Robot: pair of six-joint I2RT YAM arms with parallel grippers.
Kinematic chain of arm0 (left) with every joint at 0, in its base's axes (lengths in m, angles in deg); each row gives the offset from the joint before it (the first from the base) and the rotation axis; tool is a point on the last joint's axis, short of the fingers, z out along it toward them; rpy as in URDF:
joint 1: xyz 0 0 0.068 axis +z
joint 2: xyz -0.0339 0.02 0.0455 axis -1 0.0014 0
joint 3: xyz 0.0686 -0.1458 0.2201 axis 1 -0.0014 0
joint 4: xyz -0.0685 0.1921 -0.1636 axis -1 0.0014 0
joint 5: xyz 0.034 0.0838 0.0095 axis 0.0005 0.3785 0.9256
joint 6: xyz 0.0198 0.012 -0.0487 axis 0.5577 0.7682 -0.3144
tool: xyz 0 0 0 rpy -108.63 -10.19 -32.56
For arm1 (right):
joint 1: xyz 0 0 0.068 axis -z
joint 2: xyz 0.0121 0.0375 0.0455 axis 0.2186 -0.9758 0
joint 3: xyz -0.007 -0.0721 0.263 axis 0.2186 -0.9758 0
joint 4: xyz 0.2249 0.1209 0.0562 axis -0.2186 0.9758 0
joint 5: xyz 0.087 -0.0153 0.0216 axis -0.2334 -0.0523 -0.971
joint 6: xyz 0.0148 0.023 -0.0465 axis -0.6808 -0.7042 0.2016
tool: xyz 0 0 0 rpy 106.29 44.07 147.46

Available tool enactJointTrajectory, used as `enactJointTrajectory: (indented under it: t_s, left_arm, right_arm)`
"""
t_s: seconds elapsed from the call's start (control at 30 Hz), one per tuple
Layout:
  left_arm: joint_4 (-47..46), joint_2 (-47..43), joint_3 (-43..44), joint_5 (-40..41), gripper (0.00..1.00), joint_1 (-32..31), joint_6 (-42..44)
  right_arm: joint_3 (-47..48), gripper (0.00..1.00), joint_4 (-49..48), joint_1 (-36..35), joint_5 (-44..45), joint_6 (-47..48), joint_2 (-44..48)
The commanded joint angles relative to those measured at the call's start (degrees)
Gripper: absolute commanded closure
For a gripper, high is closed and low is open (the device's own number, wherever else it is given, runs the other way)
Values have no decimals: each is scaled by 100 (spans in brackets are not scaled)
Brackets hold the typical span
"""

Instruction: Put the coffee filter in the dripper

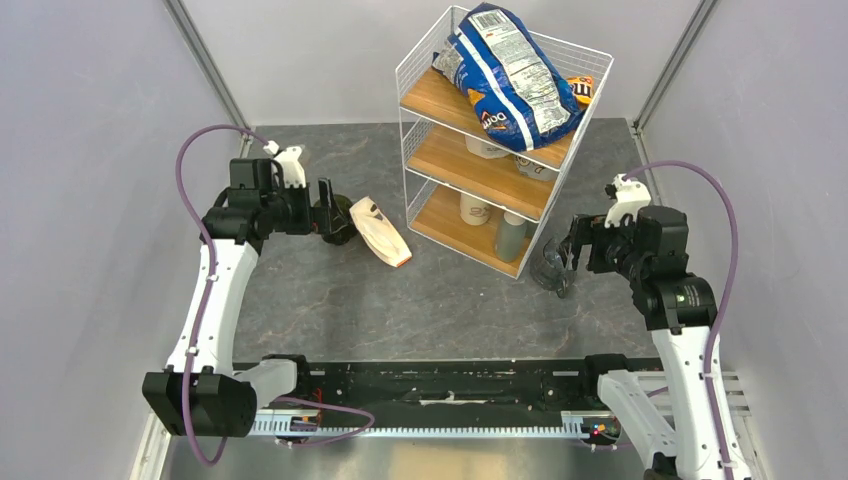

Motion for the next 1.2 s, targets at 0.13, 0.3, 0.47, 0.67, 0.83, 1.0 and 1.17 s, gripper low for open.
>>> enactJointTrajectory:
  t_s: [0.13,0.3,0.47,0.67,0.83,1.0,1.17]
  left_arm:
    - [-1622,361,162,-1531,0,-92,-98]
    - [-3170,916,42,-2309,0,-350,-872]
    - [-3929,1334,-3,-2036,0,-925,-1025]
    - [-4283,1890,152,-1847,0,-1246,-1169]
    - [-4555,2248,304,-1739,3,-1285,-1410]
    - [-4700,2610,596,-1852,14,-1328,-1437]
    - [-4778,3127,1020,-2060,39,-1377,-1512]
  right_arm:
    - [-608,11,-1434,4,-918,-456,381]
    - [-756,14,-2093,-8,-1356,-593,168]
    - [-783,18,-2273,-173,-1410,-653,-14]
    - [-754,20,-2369,-573,-880,-639,-235]
    - [-702,24,-2657,-640,-347,-759,-622]
    - [-399,32,-2813,-640,60,-842,-1124]
    - [-263,37,-2983,-639,434,-805,-1396]
